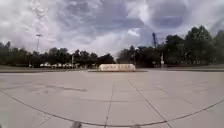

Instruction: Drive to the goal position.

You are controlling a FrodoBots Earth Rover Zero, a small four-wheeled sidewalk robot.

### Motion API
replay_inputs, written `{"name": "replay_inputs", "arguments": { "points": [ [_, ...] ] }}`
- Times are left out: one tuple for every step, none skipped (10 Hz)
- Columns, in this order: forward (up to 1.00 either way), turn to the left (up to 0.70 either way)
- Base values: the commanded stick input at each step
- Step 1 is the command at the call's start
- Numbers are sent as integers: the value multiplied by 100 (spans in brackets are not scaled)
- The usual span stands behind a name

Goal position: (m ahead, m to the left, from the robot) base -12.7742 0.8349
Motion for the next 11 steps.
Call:
{"name": "replay_inputs", "arguments": {
  "points": [
    [6, 0],
    [6, 0],
    [6, 0],
    [6, 0],
    [6, 0],
    [6, 0],
    [6, 0],
    [6, 0],
    [6, 0],
    [6, 0],
    [6, 0]
  ]
}}
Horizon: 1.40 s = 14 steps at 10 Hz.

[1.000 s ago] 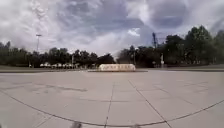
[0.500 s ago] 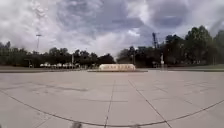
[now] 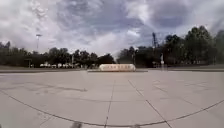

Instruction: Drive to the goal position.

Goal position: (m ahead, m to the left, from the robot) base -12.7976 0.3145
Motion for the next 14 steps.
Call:
{"name": "replay_inputs", "arguments": {
  "points": [
    [6, 0],
    [6, 0],
    [6, 0],
    [6, 0],
    [6, 0],
    [6, 0],
    [6, 0],
    [6, 0],
    [6, 0],
    [6, 0],
    [6, 0],
    [6, 0],
    [6, 0],
    [6, 0]
  ]
}}
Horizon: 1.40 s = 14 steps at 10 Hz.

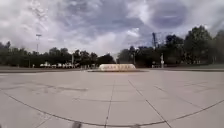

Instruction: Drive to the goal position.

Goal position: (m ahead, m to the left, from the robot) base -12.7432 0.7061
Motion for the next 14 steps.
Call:
{"name": "replay_inputs", "arguments": {
  "points": [
    [6, 0],
    [6, 0],
    [6, 0],
    [6, 0],
    [6, 0],
    [6, 0],
    [6, 0],
    [6, 0],
    [6, 0],
    [6, 0],
    [6, 0],
    [6, 0],
    [6, 0],
    [6, 0]
  ]
}}
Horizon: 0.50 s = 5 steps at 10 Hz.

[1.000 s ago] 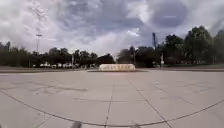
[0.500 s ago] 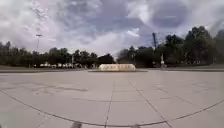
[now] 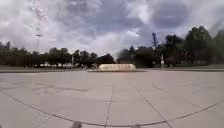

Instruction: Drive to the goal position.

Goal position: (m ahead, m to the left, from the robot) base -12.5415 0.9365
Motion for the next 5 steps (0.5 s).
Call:
{"name": "replay_inputs", "arguments": {
  "points": [
    [6, 0],
    [6, 0],
    [6, 0],
    [6, 0],
    [6, 0]
  ]
}}
